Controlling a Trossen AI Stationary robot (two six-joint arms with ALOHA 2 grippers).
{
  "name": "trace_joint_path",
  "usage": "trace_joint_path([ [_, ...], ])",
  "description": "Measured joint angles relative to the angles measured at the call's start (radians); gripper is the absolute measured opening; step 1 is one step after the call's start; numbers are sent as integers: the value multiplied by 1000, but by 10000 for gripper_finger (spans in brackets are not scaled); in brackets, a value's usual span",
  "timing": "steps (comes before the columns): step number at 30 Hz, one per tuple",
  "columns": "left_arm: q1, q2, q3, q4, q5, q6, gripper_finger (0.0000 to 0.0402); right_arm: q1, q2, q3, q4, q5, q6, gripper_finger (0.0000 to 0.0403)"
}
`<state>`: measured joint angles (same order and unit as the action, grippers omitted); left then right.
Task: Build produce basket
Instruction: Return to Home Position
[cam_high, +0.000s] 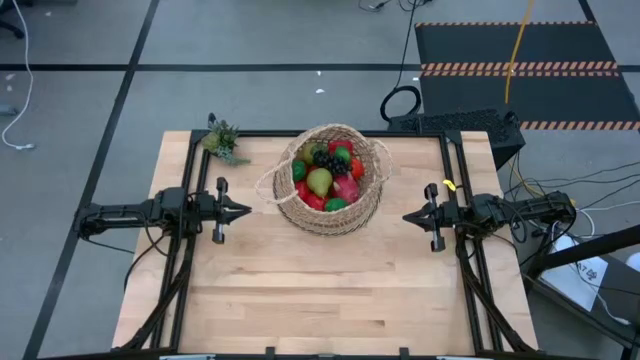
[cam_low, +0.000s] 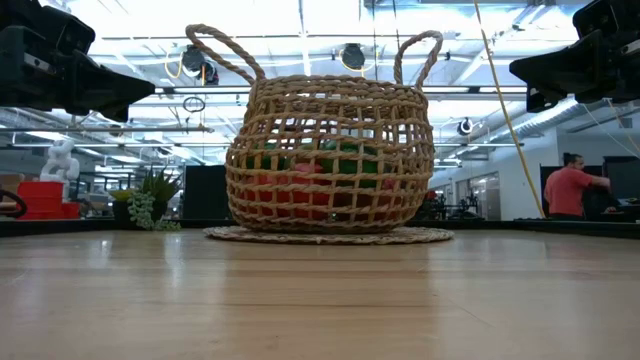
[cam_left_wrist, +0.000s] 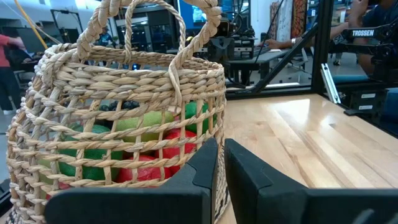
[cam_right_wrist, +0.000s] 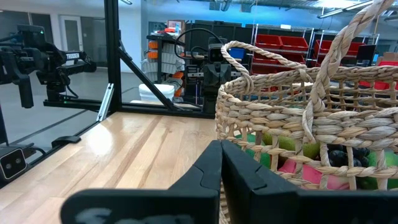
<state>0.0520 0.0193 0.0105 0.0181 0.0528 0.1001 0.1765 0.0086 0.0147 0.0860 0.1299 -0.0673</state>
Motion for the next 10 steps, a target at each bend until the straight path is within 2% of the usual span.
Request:
trace_joint_path([
  [10, 0, 0, 0, 0, 0, 0, 33, 0, 0, 0, 0, 0, 0, 0],
])
